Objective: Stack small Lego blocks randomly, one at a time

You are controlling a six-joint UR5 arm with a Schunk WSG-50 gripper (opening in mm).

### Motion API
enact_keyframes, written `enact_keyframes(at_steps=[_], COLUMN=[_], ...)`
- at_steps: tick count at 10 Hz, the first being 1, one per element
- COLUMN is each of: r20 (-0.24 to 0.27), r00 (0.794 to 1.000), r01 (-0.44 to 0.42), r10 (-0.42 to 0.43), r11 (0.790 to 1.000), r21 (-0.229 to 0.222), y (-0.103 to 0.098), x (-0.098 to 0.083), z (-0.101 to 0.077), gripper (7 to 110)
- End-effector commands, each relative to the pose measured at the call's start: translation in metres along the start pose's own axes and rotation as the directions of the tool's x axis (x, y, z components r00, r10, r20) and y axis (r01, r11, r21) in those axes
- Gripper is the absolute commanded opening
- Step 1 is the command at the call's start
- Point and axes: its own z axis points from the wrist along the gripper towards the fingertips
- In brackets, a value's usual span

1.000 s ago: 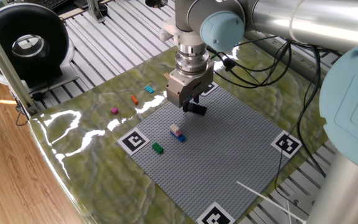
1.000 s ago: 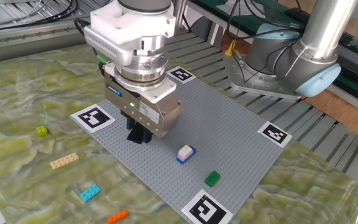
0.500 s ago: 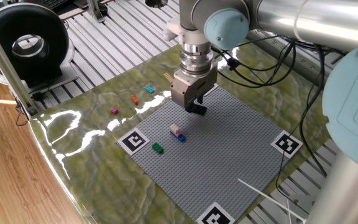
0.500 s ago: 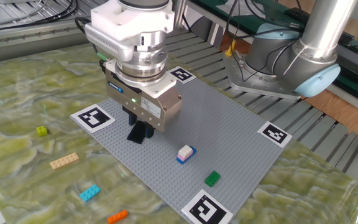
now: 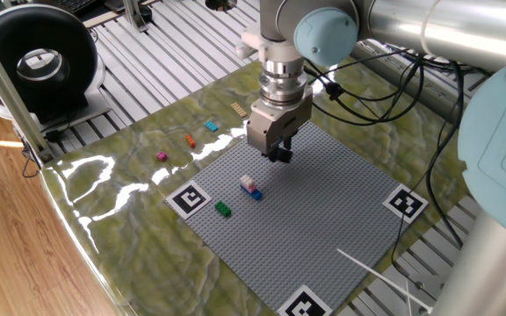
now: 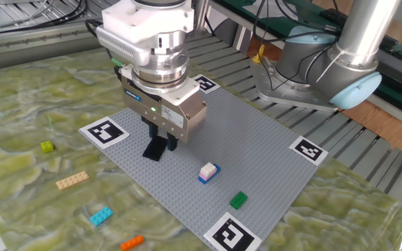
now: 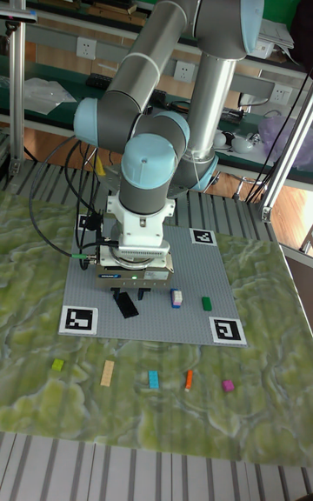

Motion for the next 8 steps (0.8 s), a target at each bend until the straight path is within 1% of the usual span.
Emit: enact_keyframes(at_steps=[1,3,4,5,6,8], r20=[0.011,0.021,0.024,0.02,0.013,0.007], r00=[1.0,1.0,1.0,1.0,1.0,1.0], r01=[0.01,0.022,0.014,0.004,-0.001,-0.007], r10=[-0.01,-0.021,-0.013,-0.003,0.002,0.007], r11=[1.0,0.997,0.998,0.998,0.998,0.998], r21=[-0.026,-0.071,-0.067,-0.065,-0.06,-0.065], y=[0.0012,0.0107,0.0096,0.0093,0.0079,0.0078], x=[-0.0033,-0.0048,-0.0058,-0.0048,-0.0025,-0.0002], z=[-0.0022,-0.0008,-0.0009,-0.001,-0.0004,0.0005], gripper=[66,66,66,88,88,88])
